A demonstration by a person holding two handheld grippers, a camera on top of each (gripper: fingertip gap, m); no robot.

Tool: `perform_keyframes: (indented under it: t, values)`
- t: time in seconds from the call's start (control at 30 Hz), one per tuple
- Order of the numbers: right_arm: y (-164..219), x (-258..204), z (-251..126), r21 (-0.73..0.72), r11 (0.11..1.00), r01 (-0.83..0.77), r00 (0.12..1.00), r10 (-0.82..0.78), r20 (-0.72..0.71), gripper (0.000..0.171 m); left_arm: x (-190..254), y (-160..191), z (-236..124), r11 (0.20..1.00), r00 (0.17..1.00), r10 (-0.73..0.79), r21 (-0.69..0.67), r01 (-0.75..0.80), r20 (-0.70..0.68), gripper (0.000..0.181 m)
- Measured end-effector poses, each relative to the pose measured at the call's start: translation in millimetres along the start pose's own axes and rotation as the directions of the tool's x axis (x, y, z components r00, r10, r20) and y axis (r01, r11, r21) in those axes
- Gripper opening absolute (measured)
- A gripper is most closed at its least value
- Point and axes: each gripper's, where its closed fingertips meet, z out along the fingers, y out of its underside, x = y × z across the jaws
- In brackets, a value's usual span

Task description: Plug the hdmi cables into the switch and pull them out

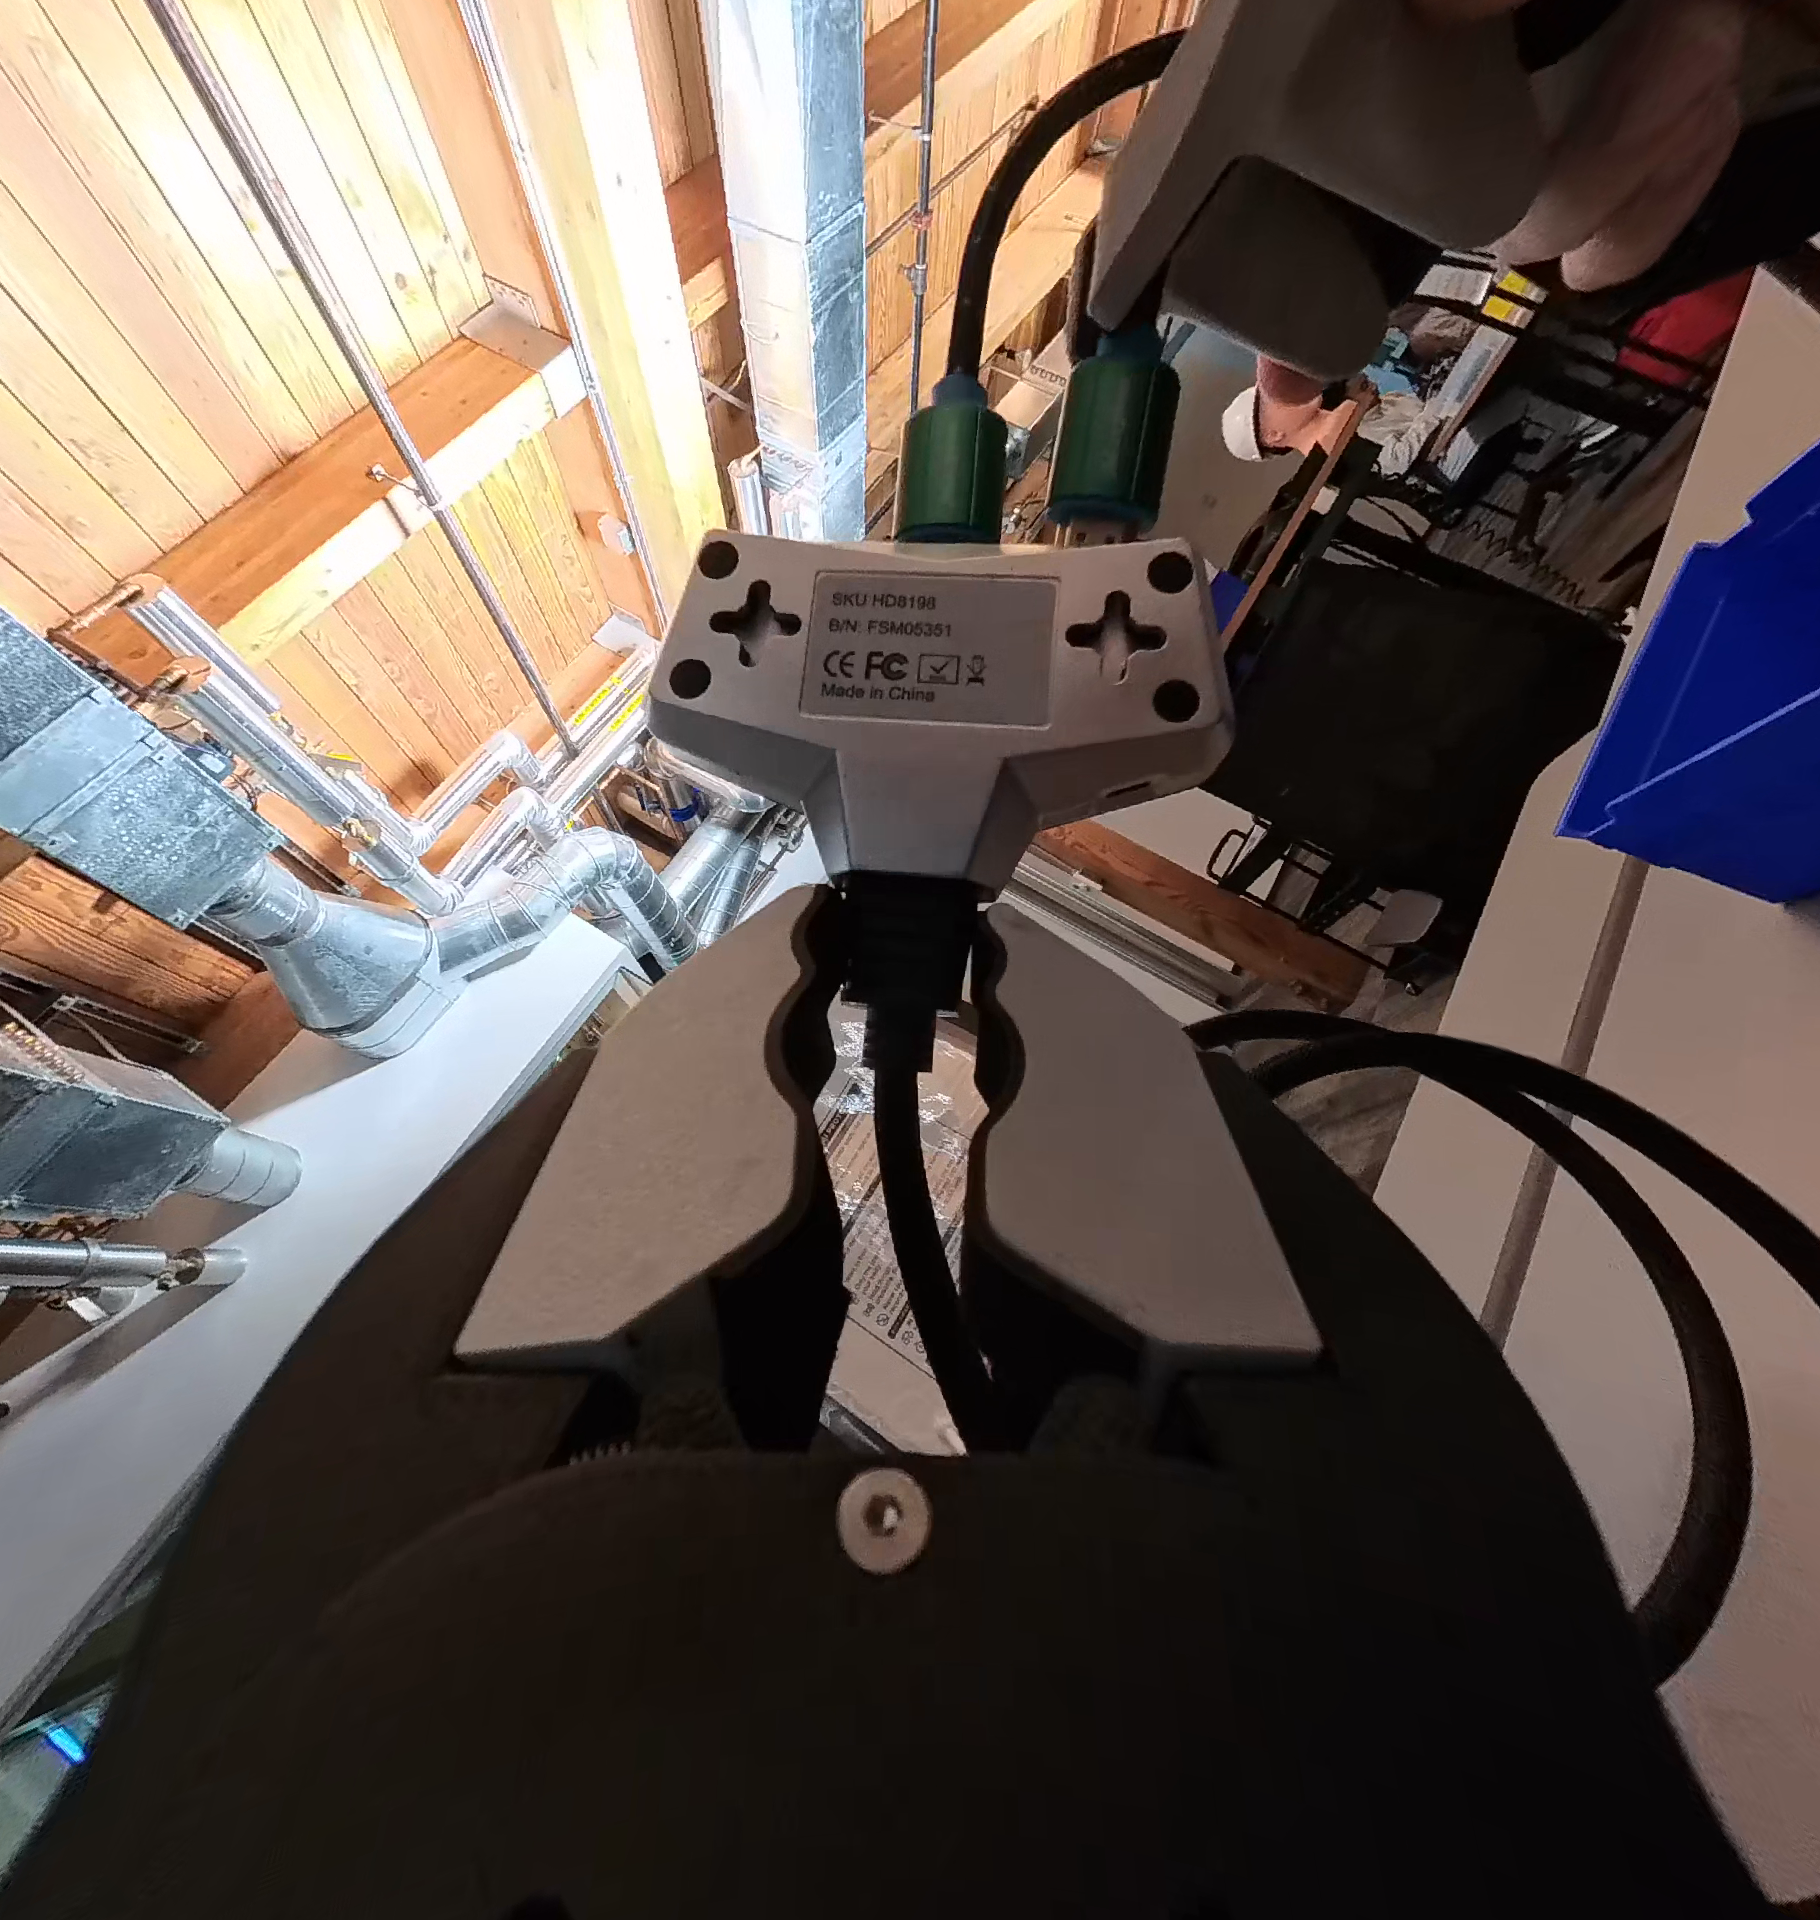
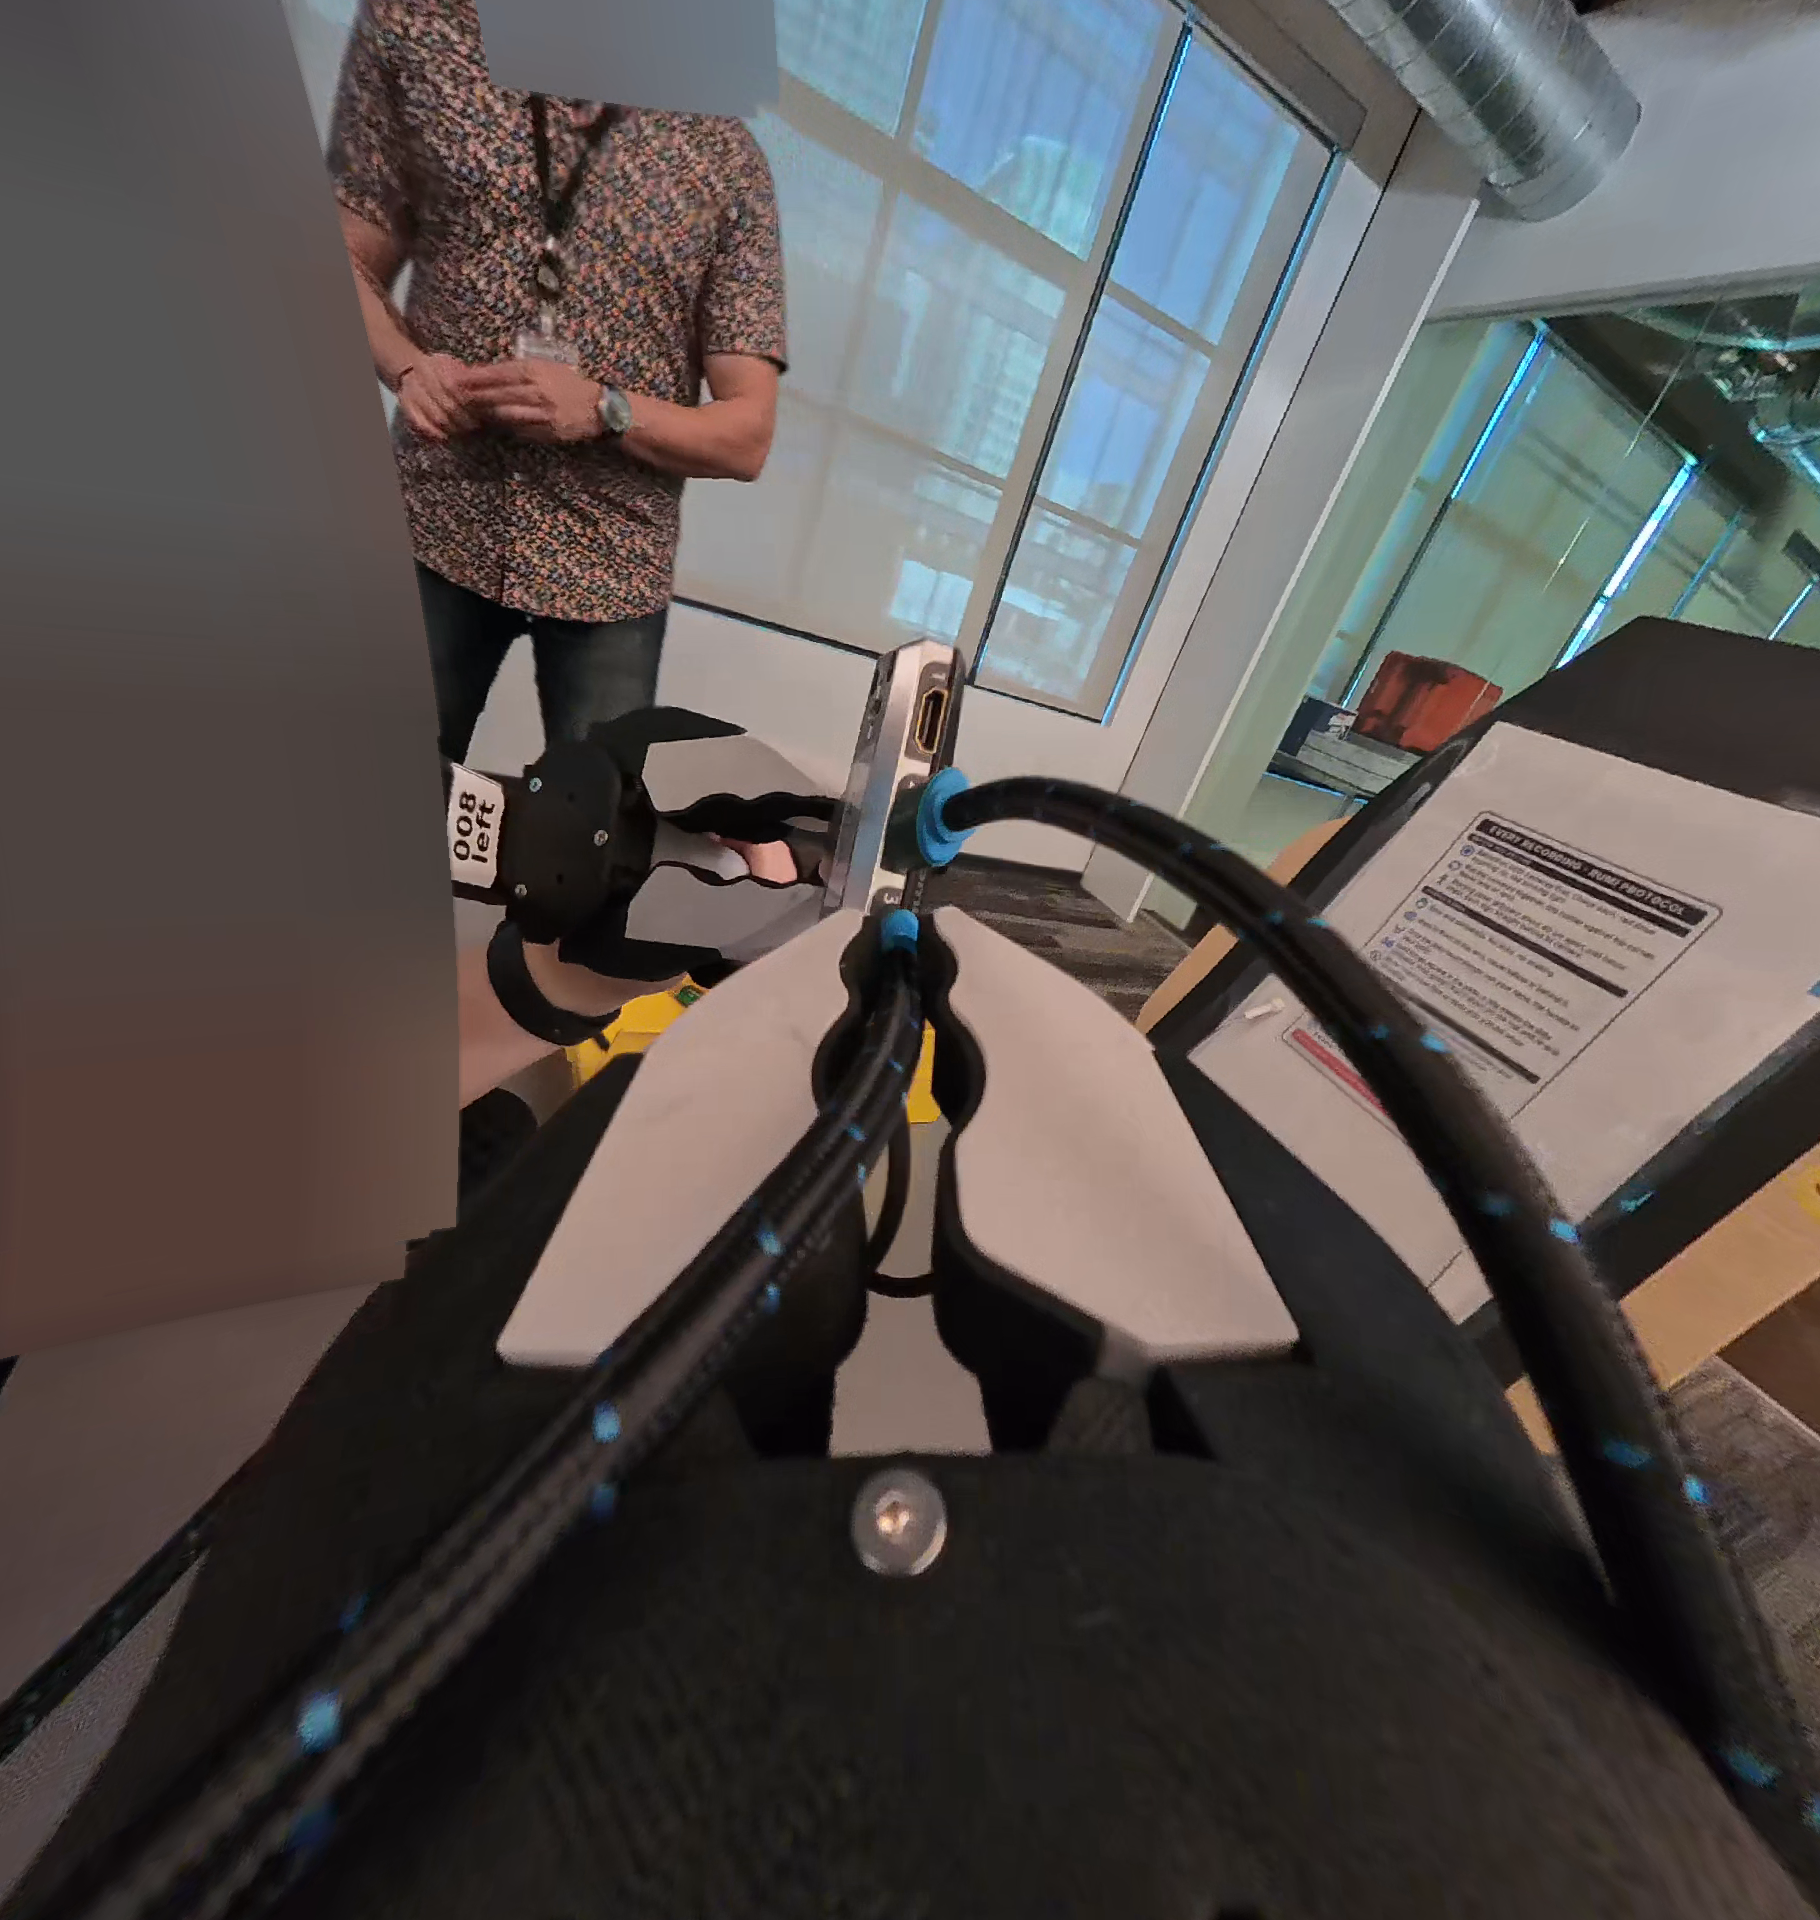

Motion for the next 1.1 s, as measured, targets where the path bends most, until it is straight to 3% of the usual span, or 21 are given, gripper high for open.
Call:
perform_keyframes:
  t: [0.93, 1.1]
  values:
    - [14.1, 2.5, 5.7, -0.091, 0.993, -0.081, 0.997, 0.081, -0.009, 0.012, 4.9, 4.1, 3.5, 1.000, 1.000, -0.015, -0.024, 0.015, -0.015, 0.022]
    - [16.7, 1.7, 5.7, -0.089, 0.976, -0.198, 0.978, 0.203, 0.053, 0.011, 4.8, 2.4, 1.4, 1.000, 1.000, -0.004, -0.009, 0.004, -0.020, 0.022]
